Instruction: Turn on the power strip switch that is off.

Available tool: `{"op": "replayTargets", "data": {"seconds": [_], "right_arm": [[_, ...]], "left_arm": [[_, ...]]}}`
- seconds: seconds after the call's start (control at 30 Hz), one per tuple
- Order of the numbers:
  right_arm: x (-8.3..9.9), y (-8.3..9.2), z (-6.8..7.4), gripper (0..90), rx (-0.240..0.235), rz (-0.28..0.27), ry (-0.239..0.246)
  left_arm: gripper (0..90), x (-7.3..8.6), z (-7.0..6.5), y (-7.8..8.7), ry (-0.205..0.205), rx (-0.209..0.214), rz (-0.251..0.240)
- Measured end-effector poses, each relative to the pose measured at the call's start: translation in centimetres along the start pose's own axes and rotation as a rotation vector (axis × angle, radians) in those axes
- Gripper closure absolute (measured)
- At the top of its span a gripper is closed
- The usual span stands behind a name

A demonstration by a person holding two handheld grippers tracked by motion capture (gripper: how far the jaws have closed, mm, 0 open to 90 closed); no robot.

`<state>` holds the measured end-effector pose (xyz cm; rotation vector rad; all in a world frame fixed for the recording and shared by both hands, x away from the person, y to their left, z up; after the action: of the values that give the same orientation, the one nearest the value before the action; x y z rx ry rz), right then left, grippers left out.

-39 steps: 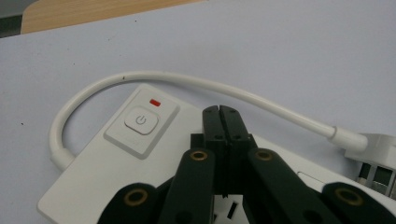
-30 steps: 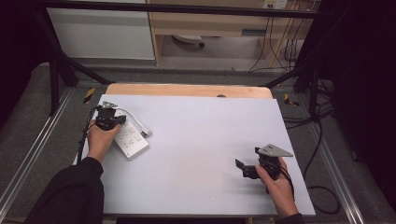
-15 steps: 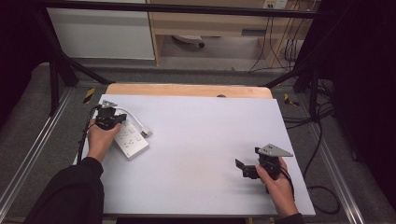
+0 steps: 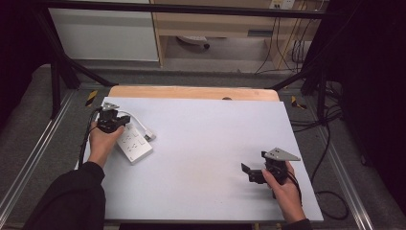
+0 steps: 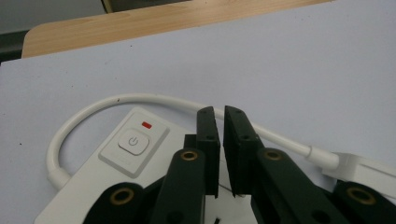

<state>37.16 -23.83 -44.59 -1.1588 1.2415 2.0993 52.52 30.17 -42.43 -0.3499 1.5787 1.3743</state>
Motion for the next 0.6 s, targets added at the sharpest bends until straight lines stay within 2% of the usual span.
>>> {"op": "replayTargets", "data": {"seconds": [0.17,0.33,0.47,0.6], "right_arm": [[-0.01,-0.01,-0.02,2.7,0.001,0.000,0.001],[-0.01,-0.01,-0.02,2.7,0.000,-0.001,0.001],[-0.02,-0.02,-0.05,2.7,0.000,0.000,0.005],[-0.02,0.00,-0.05,2.7,0.001,-0.002,0.002]], "left_arm": [[72.6,-0.28,-0.01,0.26,0.008,-0.008,-0.032],[59.8,-0.59,-0.21,0.62,0.032,0.017,-0.065],[43.0,-0.81,-0.46,0.81,0.045,0.018,-0.076],[26.4,-1.03,-0.62,0.99,0.072,0.037,-0.090]]}}
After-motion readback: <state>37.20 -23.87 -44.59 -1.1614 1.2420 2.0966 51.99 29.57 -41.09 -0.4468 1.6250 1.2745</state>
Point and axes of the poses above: each handheld gripper's, and its own axes: y roughly backward along the jaws, x roughly out of its underside, z roughly to its left, the point moved 1 cm from there along -y, roughly forward along the jaws, and after that the axes turned 10 degrees about -y, right-handed, at the moved point
